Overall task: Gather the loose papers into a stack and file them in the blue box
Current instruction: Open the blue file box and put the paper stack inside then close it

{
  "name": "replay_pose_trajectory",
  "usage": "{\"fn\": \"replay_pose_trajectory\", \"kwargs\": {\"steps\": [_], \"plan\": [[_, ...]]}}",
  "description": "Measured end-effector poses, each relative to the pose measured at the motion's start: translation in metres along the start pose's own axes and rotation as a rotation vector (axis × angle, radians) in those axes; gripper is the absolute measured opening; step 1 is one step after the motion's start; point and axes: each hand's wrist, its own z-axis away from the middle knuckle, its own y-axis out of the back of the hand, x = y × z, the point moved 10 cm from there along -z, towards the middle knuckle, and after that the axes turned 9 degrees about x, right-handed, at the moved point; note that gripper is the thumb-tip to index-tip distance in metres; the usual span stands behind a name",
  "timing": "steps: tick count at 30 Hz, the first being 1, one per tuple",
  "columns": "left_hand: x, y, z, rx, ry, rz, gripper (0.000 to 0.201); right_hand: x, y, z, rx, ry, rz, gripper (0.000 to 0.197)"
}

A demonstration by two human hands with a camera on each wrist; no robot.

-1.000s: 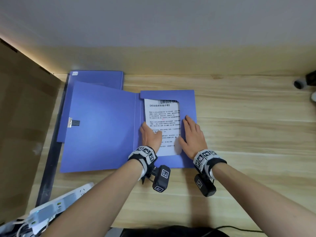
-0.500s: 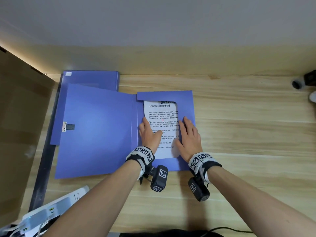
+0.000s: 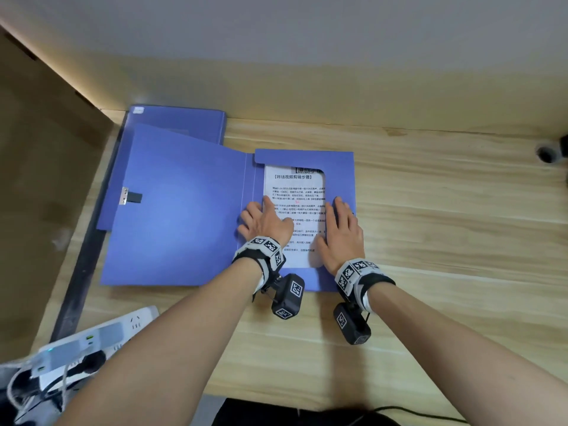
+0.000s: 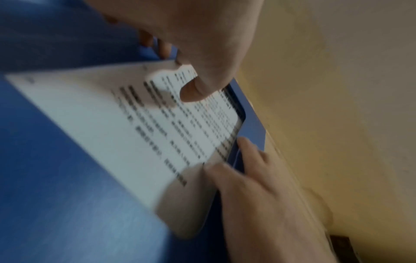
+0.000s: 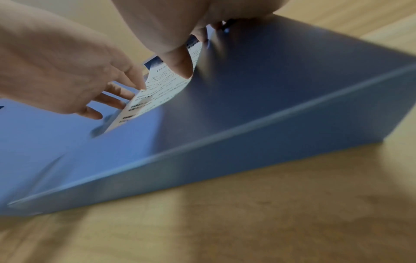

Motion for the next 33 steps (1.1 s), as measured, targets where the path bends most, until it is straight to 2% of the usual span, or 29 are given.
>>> {"fn": "replay_pose_trajectory", "kwargs": {"steps": [2, 4, 8, 11, 15, 17, 19, 21, 23, 27, 33], "plan": [[-0.003, 0.008, -0.004, -0.091, 0.001, 0.027, 0.067, -0.003, 0.004, -0.001, -0.008, 0.006, 0.015, 0.071], [-0.007, 0.026, -0.004, -0.105, -0.008, 0.076, 0.062, -0.005, 0.009, -0.003, -0.019, 0.015, 0.016, 0.069], [-0.035, 0.083, 0.002, 0.072, -0.044, 0.177, 0.054, -0.011, 0.024, -0.001, -0.011, 0.057, 0.009, 0.063], [-0.077, 0.114, 0.001, 0.119, -0.014, 0.186, 0.055, -0.014, 0.029, 0.011, -0.029, 0.065, 0.024, 0.062], [-0.134, 0.157, -0.009, 0.215, 0.004, 0.050, 0.060, -0.020, 0.025, 0.032, -0.089, 0.030, 0.023, 0.062], [-0.160, 0.173, -0.013, 0.249, 0.046, -0.027, 0.072, -0.019, 0.019, 0.044, -0.122, -0.004, 0.027, 0.064], [-0.189, 0.175, -0.014, 0.184, 0.144, -0.041, 0.090, -0.018, 0.011, 0.056, -0.151, -0.038, 0.043, 0.064], [-0.206, 0.171, -0.012, 0.081, 0.219, 0.046, 0.095, -0.018, 0.005, 0.063, -0.169, -0.060, 0.062, 0.064], [-0.210, 0.170, -0.012, 0.045, 0.217, 0.129, 0.083, -0.019, 0.001, 0.066, -0.192, -0.084, 0.066, 0.065], [-0.212, 0.188, -0.015, 0.124, 0.144, 0.234, 0.040, -0.020, -0.002, 0.066, -0.234, -0.139, 0.055, 0.066], [-0.174, 0.211, -0.007, 0.044, -0.053, 0.462, 0.020, -0.022, 0.000, 0.063, -0.249, -0.156, 0.004, 0.063]]}}
